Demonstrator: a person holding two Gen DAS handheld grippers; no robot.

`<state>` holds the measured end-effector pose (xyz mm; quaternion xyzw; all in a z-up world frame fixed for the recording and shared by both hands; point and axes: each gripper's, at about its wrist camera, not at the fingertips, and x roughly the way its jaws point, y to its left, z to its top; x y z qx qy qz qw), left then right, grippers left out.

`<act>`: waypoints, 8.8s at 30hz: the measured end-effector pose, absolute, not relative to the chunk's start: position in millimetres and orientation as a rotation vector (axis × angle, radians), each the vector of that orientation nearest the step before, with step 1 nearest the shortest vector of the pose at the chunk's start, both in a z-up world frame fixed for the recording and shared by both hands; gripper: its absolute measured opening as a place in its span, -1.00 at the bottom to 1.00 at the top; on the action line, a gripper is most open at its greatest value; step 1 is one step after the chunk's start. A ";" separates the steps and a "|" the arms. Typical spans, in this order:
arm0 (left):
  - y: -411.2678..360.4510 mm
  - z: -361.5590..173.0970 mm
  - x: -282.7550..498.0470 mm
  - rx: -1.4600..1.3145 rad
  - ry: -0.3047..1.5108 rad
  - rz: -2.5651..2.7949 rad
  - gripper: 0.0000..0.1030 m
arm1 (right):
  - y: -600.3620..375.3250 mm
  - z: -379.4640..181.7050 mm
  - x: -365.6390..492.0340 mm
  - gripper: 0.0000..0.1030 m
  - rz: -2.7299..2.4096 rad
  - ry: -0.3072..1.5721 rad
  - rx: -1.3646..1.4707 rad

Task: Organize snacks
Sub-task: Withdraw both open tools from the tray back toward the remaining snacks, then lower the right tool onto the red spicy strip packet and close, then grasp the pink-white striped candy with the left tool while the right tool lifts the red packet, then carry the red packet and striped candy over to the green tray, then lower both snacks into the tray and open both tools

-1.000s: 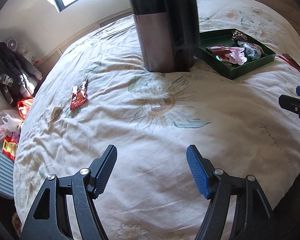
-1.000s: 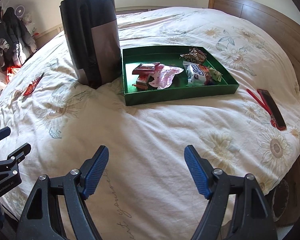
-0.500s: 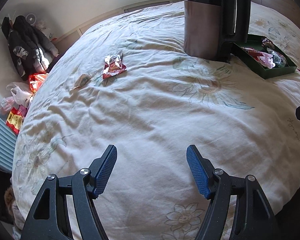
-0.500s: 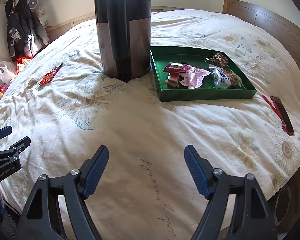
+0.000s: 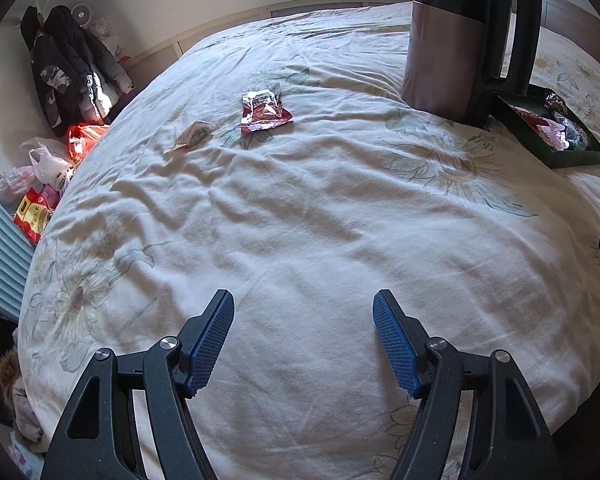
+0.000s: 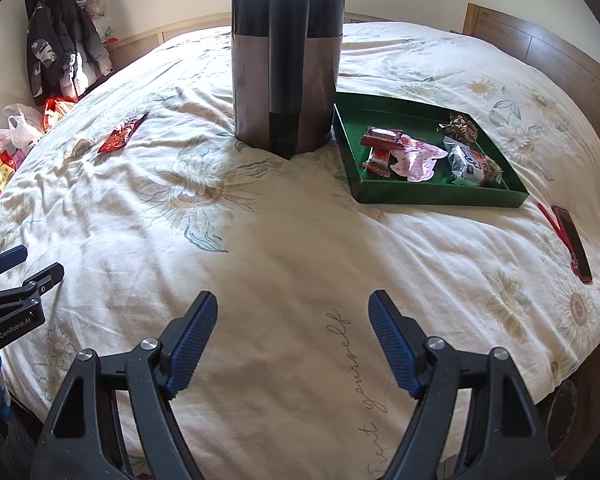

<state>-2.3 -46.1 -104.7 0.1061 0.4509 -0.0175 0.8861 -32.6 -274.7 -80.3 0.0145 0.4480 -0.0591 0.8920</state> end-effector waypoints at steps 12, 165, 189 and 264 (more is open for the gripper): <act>-6.1 -99.2 -5.9 0.119 0.909 -0.014 0.29 | -248.7 -77.2 -29.8 1.00 -0.122 0.958 -0.006; 13.9 -84.6 72.4 -0.009 0.936 -0.271 -0.60 | -165.5 -78.6 83.6 -0.54 0.207 0.960 0.131; -65.4 -67.3 9.7 0.124 0.944 -0.322 -0.59 | -256.8 -64.0 3.0 -0.53 0.097 0.874 0.257; -435.7 -130.1 179.6 0.396 0.905 -0.620 -0.57 | -552.5 -126.9 166.1 -0.50 -0.153 0.804 0.313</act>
